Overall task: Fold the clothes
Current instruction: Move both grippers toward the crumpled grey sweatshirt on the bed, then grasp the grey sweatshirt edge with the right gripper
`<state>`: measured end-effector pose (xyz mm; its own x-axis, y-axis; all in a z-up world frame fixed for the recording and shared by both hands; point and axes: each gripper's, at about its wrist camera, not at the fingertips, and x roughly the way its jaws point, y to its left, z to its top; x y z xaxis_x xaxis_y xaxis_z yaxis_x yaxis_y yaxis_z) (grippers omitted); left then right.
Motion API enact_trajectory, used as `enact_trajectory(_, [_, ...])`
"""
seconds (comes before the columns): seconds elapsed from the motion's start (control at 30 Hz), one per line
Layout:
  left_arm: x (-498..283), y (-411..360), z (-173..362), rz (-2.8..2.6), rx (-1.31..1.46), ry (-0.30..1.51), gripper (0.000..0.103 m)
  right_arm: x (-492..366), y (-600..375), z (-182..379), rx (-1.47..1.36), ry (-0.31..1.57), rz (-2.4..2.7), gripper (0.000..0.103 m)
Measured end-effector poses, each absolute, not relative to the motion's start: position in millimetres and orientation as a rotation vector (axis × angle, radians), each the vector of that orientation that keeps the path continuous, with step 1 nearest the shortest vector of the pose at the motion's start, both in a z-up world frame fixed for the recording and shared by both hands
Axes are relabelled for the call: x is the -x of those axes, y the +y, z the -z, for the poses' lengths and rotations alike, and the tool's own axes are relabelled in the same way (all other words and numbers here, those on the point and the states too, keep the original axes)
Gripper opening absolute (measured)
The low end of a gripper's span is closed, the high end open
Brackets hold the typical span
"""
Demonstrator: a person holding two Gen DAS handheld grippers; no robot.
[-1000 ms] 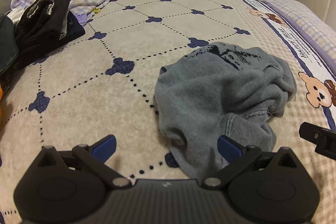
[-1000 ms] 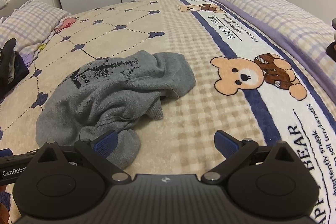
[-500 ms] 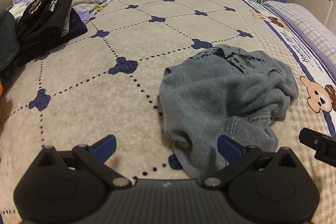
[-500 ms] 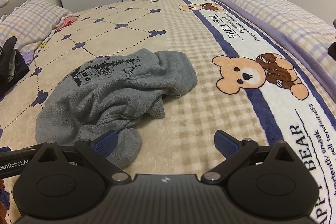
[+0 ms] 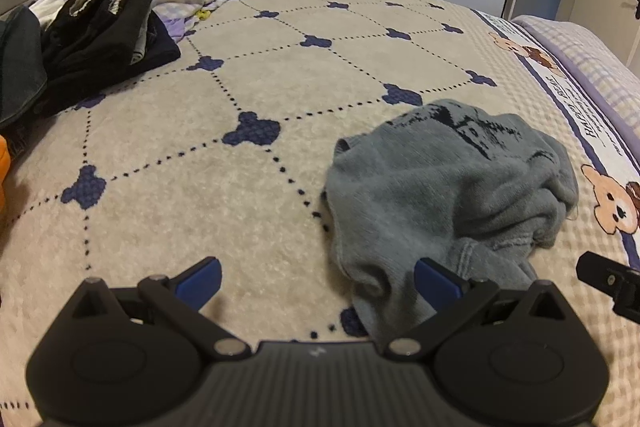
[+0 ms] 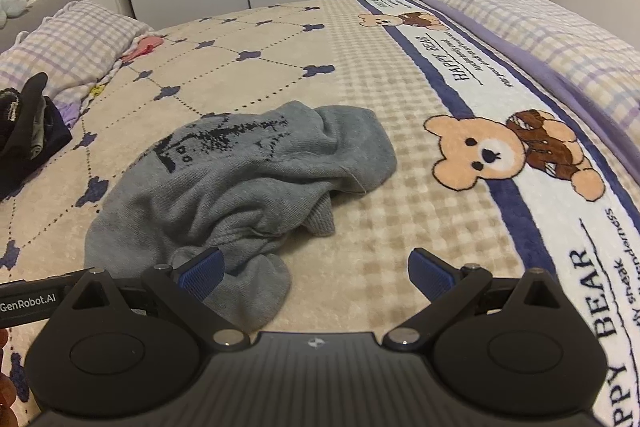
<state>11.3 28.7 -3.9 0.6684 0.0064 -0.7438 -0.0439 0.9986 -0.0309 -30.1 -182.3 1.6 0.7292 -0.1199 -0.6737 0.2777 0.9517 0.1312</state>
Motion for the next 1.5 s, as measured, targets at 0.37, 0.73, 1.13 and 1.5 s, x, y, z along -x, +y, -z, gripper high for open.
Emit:
enact_trajectory(0.37, [-17, 41, -1, 0.119, 0.078, 0.719, 0.103, 22, -194, 0, -0.338, 0.666, 0.125, 0.102])
enact_trajectory(0.73, [-46, 60, 7, 0.153, 0.217, 0.711, 0.103, -1, -193, 8, -0.279, 0.686, 0.025, 0.103])
enact_trajectory(1.13, [-64, 72, 21, 0.203, 0.359, 0.817, 0.097, -23, -205, 31, -0.363, 0.805, 0.038, 0.071])
enact_trajectory(1.5, [-46, 70, 16, 0.227, 0.263, 0.765, 0.103, -23, -196, 52, -0.489, 0.86, -0.084, 0.072])
